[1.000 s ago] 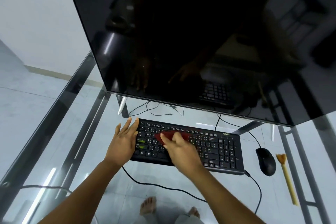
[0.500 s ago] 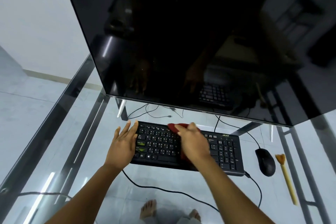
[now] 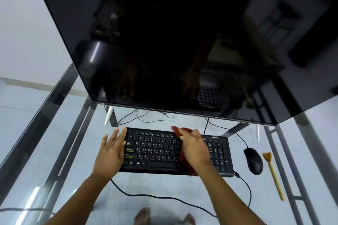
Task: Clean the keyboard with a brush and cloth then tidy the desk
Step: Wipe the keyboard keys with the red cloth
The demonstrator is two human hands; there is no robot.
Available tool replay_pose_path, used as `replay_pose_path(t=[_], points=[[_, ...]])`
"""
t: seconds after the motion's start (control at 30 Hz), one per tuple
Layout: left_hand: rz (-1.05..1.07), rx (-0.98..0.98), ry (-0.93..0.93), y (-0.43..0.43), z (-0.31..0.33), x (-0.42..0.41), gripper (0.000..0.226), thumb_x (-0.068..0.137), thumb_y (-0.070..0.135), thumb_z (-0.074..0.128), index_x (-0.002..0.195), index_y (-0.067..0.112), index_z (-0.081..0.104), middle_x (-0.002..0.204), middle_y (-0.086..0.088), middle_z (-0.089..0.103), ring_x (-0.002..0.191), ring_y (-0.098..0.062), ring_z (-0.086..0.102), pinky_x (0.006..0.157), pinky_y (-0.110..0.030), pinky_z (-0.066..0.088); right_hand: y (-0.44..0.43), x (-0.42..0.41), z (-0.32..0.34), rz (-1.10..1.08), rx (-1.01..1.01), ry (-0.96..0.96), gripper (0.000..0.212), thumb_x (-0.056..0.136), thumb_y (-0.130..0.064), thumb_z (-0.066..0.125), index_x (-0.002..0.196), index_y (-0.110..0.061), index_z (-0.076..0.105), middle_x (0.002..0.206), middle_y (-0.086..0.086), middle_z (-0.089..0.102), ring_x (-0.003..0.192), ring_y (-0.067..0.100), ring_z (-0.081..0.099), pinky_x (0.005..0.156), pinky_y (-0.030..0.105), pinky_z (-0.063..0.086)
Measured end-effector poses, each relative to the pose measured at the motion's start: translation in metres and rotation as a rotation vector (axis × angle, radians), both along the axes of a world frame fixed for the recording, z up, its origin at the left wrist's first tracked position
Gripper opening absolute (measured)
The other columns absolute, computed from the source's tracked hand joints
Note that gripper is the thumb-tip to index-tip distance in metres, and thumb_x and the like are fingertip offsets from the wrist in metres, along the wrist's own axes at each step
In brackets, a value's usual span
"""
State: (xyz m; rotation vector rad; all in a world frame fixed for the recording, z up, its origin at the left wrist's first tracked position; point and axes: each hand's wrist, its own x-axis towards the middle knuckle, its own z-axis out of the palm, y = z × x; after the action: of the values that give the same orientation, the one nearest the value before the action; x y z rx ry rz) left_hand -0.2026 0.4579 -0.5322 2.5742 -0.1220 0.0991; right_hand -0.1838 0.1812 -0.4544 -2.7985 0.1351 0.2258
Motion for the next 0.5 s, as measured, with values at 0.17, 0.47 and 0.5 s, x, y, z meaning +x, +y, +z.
replay_pose_path(t=[0.17, 0.47, 0.5], points=[[0.040, -0.013, 0.009, -0.005, 0.002, -0.001, 0.047, 0.102, 0.028, 0.020, 0.148, 0.020, 0.029, 0.142, -0.015, 0.048, 0.142, -0.016, 0.028, 0.119, -0.040, 0.011, 0.029, -0.004, -0.004, -0.033, 0.010, -0.042, 0.039, 0.101, -0.018, 0.041, 0.137, -0.032, 0.046, 0.113, 0.007, 0.049, 0.063, 0.018, 0.062, 0.054, 0.028, 0.058], [0.013, -0.216, 0.089, 0.000, 0.010, 0.004, 0.057, 0.096, 0.042, 0.018, 0.146, 0.022, 0.035, 0.145, -0.003, 0.046, 0.141, -0.004, 0.015, 0.117, -0.027, 0.001, 0.085, 0.021, 0.002, 0.205, 0.037, -0.067, 0.036, 0.100, -0.026, 0.045, 0.135, -0.030, 0.051, 0.108, 0.003, 0.054, 0.073, 0.018, 0.061, 0.059, 0.028, 0.050], [0.015, -0.250, 0.101, 0.001, 0.011, 0.004, 0.053, 0.096, 0.037, 0.022, 0.146, 0.023, 0.036, 0.144, -0.002, 0.047, 0.140, -0.003, 0.015, 0.117, -0.026, 0.000, 0.094, 0.015, 0.001, 0.233, 0.095, -0.040, 0.032, 0.099, -0.030, 0.045, 0.130, -0.031, 0.054, 0.106, 0.000, 0.056, 0.071, 0.014, 0.060, 0.059, 0.026, 0.047]])
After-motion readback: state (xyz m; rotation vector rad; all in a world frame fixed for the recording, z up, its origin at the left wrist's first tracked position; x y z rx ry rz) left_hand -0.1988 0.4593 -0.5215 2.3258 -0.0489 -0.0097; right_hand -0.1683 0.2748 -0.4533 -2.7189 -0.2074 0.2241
